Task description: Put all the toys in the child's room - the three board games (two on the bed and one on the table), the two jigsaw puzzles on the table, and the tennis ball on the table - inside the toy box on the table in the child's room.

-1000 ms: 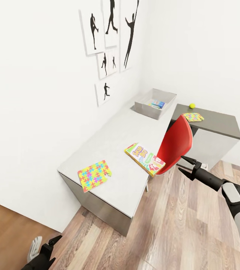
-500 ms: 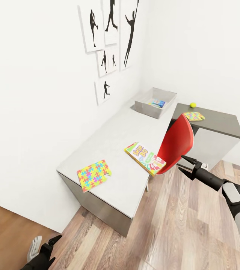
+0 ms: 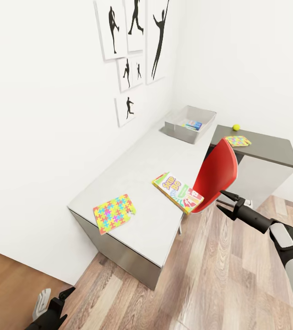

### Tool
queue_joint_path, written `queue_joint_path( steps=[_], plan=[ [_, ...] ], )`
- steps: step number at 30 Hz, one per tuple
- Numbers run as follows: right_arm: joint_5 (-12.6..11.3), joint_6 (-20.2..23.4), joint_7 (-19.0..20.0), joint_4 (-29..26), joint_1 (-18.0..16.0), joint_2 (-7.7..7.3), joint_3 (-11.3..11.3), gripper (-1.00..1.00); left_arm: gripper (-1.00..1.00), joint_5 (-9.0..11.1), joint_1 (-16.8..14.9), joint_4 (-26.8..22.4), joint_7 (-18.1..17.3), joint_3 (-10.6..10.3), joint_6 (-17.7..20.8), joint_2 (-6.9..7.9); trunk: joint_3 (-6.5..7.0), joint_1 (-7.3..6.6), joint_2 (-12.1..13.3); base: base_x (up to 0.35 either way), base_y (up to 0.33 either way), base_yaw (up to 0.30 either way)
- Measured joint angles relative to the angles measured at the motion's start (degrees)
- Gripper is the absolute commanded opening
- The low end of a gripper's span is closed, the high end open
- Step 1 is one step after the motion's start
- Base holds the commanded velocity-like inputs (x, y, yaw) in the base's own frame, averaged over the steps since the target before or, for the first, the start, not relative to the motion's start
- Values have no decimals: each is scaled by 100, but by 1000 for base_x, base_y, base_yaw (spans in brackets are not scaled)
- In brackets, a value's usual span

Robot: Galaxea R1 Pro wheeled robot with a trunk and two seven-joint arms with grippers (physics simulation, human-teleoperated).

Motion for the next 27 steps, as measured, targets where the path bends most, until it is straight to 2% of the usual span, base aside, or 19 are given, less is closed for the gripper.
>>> queue_joint_path(
  steps=[12,27],
  plan=[
    [68,-9,-2,-39,5,12,358,100,100,0,0,0,1,1,-2,2,-216,264,-482,0,0,0],
    [81,-12,7,-64,17,22,463,100,100,0,0,0,-1,1,-3,3,-485,593,-1084,0,0,0]
  ],
)
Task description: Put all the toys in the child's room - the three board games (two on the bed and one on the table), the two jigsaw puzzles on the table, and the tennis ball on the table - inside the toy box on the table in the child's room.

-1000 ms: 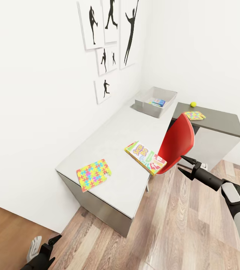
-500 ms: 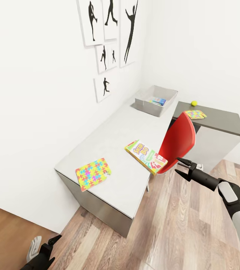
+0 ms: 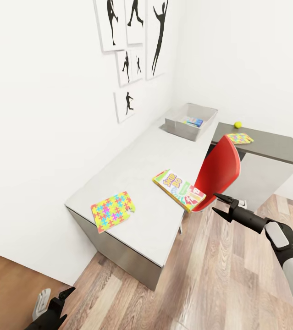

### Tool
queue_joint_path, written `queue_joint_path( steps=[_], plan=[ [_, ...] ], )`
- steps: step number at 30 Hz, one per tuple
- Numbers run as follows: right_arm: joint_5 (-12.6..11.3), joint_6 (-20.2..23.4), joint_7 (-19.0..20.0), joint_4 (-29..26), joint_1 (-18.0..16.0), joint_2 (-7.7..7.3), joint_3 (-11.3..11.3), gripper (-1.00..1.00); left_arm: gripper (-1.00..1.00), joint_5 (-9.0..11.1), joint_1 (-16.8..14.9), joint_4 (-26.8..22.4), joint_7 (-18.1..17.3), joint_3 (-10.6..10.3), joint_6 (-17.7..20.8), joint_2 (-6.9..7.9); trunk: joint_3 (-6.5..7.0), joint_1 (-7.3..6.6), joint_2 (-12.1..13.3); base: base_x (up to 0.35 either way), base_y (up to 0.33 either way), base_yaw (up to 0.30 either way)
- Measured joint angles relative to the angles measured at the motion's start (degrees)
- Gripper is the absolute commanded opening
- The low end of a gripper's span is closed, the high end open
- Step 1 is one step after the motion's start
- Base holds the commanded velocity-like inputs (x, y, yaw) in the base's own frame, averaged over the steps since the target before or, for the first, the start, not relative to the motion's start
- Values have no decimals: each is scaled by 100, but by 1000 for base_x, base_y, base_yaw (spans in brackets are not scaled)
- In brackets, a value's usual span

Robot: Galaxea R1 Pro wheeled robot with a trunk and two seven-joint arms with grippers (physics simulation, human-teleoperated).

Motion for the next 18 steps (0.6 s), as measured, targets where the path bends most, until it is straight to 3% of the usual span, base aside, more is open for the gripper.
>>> queue_joint_path(
  steps=[18],
  plan=[
    [2,-1,12,5,8,10,4,100,100,0,0,0,-5,0,1,0,-323,396,-722,0,0,0]
  ],
)
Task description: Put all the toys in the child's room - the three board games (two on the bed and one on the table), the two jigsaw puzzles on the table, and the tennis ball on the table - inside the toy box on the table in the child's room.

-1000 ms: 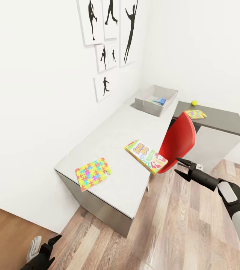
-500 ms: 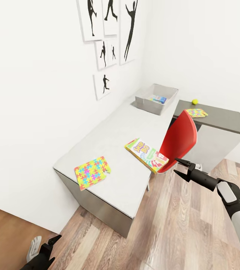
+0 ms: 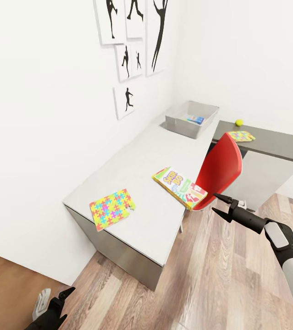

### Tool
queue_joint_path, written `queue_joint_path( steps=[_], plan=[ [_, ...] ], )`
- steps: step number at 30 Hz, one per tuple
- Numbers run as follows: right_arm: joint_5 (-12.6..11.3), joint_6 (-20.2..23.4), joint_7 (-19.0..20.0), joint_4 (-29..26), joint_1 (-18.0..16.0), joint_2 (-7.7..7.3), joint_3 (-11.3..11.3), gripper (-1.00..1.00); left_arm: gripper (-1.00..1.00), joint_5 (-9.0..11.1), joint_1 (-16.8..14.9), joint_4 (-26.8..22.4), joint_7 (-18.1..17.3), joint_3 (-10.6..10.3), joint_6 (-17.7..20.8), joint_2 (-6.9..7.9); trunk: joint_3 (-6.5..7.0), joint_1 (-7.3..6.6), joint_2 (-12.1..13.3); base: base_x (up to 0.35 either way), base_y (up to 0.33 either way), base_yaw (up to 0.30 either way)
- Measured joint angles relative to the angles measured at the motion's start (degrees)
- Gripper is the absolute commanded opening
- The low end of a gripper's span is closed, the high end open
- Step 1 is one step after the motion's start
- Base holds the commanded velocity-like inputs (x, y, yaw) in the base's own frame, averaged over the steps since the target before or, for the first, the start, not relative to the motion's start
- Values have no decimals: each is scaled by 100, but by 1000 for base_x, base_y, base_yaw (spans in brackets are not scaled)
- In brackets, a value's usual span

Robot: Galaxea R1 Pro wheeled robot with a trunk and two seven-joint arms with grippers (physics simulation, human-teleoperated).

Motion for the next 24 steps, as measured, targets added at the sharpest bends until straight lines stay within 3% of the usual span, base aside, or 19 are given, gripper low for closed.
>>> queue_joint_path(
  steps=[12,24],
  plan=[
    [-2,8,8,-6,0,-7,1,100,100,1,0,0,-1,-6,3,0,-216,264,-482,0,0,0],
    [-21,20,22,-10,0,-19,2,100,100,7,0,0,-7,-6,4,0,-216,264,-483,0,0,0]
  ],
)
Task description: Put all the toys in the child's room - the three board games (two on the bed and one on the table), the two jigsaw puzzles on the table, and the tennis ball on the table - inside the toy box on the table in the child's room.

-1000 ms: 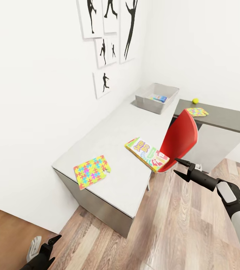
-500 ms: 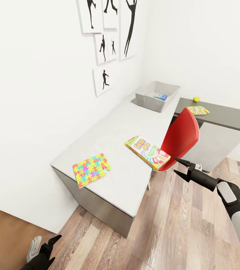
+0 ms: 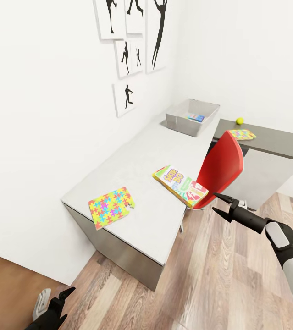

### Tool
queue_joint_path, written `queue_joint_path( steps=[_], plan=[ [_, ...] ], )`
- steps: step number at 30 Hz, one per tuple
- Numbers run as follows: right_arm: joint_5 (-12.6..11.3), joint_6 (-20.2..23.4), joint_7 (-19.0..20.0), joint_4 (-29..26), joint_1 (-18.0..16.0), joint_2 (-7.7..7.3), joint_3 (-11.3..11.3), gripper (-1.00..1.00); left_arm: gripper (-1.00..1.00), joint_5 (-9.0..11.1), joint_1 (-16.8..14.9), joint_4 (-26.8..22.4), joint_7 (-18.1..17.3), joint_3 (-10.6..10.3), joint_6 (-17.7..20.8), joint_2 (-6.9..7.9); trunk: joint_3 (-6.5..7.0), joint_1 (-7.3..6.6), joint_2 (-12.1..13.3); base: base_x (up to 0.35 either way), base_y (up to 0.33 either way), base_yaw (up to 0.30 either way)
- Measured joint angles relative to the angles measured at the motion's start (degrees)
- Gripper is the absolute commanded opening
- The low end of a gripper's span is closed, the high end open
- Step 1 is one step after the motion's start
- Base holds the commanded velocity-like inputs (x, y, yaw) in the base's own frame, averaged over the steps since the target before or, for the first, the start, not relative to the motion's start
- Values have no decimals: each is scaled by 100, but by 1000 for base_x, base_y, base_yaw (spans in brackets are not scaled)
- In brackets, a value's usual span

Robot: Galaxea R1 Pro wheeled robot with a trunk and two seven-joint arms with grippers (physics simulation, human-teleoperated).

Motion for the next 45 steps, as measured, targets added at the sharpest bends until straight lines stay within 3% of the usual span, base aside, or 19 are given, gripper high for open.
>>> queue_joint_path(
  steps=[22,31,45],
  plan=[
    [20,10,497,1,7,-39,14,100,100,-5,0,-20,-137,-1,-1,0,0,0,0,0,0,0],
    [25,10,537,1,8,-41,13,100,100,-7,0,-31,-145,-2,-1,0,-161,197,-360,0,0,0],
    [24,9,550,1,9,-42,14,100,100,-8,80,-222,-211,-1,7,-6,-162,198,-361,0,0,0]
  ],
)
